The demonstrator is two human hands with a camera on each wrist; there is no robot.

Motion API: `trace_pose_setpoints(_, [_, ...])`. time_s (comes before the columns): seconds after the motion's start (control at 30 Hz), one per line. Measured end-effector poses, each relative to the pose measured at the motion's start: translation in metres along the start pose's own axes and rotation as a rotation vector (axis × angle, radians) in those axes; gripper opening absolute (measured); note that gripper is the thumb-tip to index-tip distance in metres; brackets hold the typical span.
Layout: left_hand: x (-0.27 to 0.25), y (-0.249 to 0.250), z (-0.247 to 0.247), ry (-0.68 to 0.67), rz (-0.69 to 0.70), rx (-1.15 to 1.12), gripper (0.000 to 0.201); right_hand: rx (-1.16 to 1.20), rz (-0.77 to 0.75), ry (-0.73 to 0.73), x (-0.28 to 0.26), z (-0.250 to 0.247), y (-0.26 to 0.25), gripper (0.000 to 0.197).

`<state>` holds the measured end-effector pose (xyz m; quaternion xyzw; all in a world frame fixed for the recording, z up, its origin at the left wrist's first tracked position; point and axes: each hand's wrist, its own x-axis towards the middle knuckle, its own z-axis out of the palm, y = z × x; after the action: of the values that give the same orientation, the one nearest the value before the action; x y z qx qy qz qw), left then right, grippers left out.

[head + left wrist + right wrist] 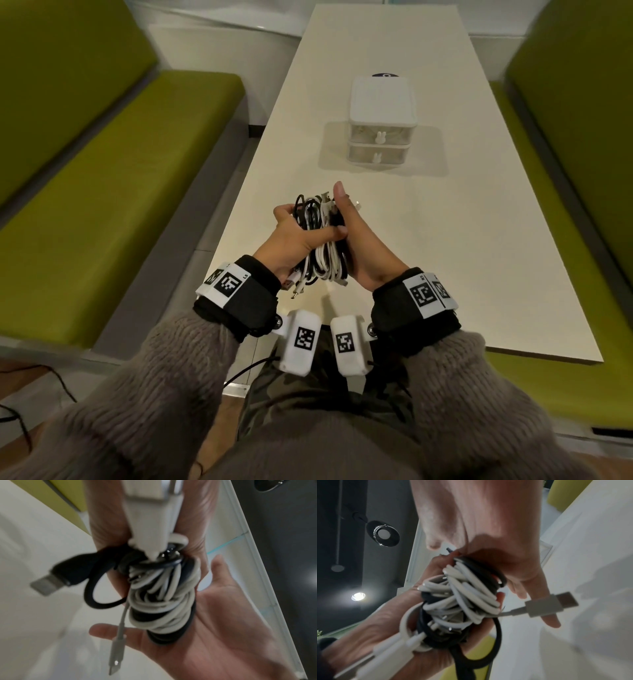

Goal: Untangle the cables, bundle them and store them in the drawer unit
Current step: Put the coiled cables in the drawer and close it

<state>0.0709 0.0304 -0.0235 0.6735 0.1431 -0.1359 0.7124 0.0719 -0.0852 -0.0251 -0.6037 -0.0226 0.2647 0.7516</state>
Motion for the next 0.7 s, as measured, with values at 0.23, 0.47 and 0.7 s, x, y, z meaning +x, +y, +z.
trace_pose_setpoints(0.23, [0.006,-0.008,0.001,0.069,-0.013,0.011,0.066,-0.083,0.077,0.102,-0.005,-0.014,0.001,0.075])
trace_pose_setpoints(0.47, [0.021,-0.001,-0.012,0.112,-0.012,-0.044,0.068,-0.940,-0.159,0.574,0.058,-0.056,-0.053,0.061])
trace_pose_setpoints(0.7, [0.049,0.002,-0.013,0.095,0.001,-0.138,0.068,-1.491,0.000,0.518,0.146,-0.101,-0.091,0.071])
